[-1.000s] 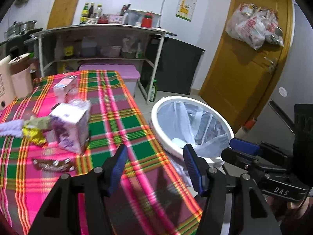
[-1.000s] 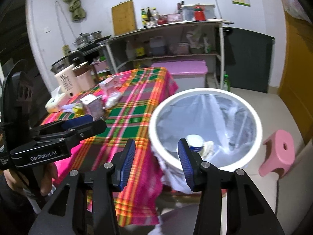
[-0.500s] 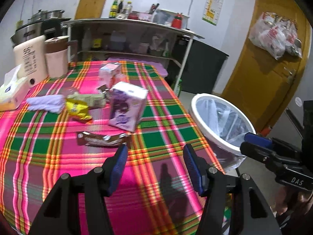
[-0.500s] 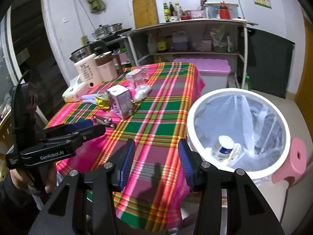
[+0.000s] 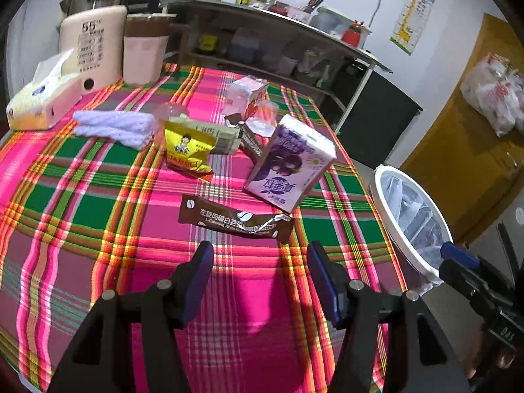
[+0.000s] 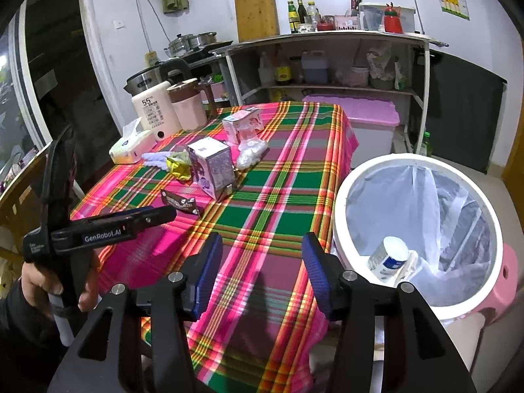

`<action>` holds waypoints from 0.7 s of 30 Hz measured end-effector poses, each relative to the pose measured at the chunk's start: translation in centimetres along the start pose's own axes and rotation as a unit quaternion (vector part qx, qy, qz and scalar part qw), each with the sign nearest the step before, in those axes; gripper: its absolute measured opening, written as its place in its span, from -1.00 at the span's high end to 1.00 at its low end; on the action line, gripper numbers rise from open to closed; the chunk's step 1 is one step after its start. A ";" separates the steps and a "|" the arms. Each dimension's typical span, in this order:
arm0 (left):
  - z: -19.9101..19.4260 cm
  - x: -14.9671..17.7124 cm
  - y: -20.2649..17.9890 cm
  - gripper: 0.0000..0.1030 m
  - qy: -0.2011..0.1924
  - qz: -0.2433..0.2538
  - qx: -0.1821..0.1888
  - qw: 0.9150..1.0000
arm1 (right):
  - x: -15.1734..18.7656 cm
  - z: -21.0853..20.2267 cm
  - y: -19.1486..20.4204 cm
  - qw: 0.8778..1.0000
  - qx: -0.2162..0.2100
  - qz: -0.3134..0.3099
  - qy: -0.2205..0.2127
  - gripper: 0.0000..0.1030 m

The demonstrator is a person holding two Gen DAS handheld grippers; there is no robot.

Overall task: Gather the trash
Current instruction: 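Move the left tool back over the table toward the brown snack wrapper, then close the left tool on the brown snack wrapper and lift it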

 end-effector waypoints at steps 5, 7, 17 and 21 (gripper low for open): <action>1.3 -0.6 0.5 -0.18 0.007 -0.032 -0.013 0.999 | 0.0 0.4 -0.4 1.000 0.000 0.001 0.005 0.00; 1.6 -1.0 0.7 -0.18 0.002 -0.047 -0.023 0.999 | 0.0 0.6 -0.4 1.000 0.000 0.001 0.006 0.00; 3.9 -2.1 0.9 -0.22 -0.005 -0.062 -0.072 0.995 | 0.1 1.3 -1.2 1.000 0.004 0.008 0.012 0.00; 3.8 -1.9 0.7 -0.22 -0.007 -0.042 -0.072 0.996 | 0.2 1.5 -1.4 1.000 0.006 0.013 0.015 0.00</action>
Point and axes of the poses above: each gripper's, at about its wrist camera, not at the fingertips, and z roughly the way its jaws point, y to its left, x to its underside, the point moved 1 cm from there along z, roughly the way its jaws point, and after that the axes turned 7 degrees about -y, right-handed, at the moved point
